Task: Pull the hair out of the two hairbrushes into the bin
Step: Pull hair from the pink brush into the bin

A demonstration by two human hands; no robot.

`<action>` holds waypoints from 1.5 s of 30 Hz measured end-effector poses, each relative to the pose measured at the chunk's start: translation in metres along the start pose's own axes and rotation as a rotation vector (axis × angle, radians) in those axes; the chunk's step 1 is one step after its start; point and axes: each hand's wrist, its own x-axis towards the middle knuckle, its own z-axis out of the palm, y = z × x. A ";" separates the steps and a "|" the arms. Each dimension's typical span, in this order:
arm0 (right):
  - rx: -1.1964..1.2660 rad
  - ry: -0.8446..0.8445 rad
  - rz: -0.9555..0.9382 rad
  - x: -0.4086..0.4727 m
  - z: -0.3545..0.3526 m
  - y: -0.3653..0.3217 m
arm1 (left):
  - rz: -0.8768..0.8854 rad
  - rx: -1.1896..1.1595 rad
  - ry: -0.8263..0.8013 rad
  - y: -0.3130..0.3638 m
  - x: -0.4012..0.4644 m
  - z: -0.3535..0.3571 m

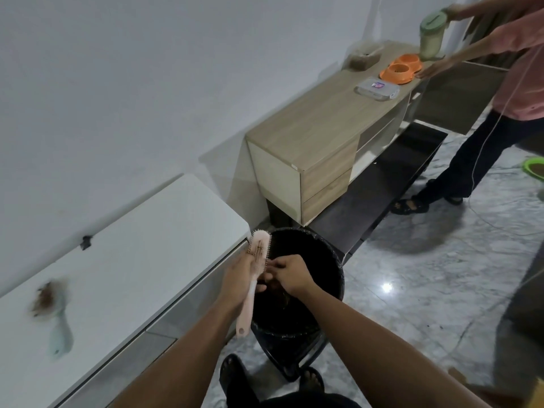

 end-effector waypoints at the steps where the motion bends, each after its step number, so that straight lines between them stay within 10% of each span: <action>1: 0.081 0.063 0.071 0.003 -0.002 0.003 | 0.075 0.042 0.053 0.009 -0.002 0.000; 7: 0.086 0.238 0.378 0.008 -0.048 0.050 | 0.322 -0.102 0.344 0.056 0.002 -0.030; 11: -0.158 -0.080 0.433 0.001 -0.056 0.044 | 0.192 -0.140 0.251 0.045 0.008 -0.029; 21: -0.160 0.009 -0.021 0.010 -0.004 0.003 | -0.042 -0.007 -0.134 0.016 -0.005 0.005; 29: 0.190 0.126 0.469 0.009 -0.050 0.059 | 0.324 -0.171 0.390 0.051 0.000 -0.040; 33: -0.003 -0.081 0.410 0.008 -0.048 0.053 | 0.150 -0.204 0.249 0.034 0.008 -0.036; 41: 0.063 0.091 -0.154 -0.011 0.002 -0.023 | 0.042 -0.049 -0.013 -0.007 0.008 0.003; 45: 0.105 0.194 -0.095 -0.011 0.001 -0.026 | 0.125 0.153 -0.012 -0.012 0.006 0.004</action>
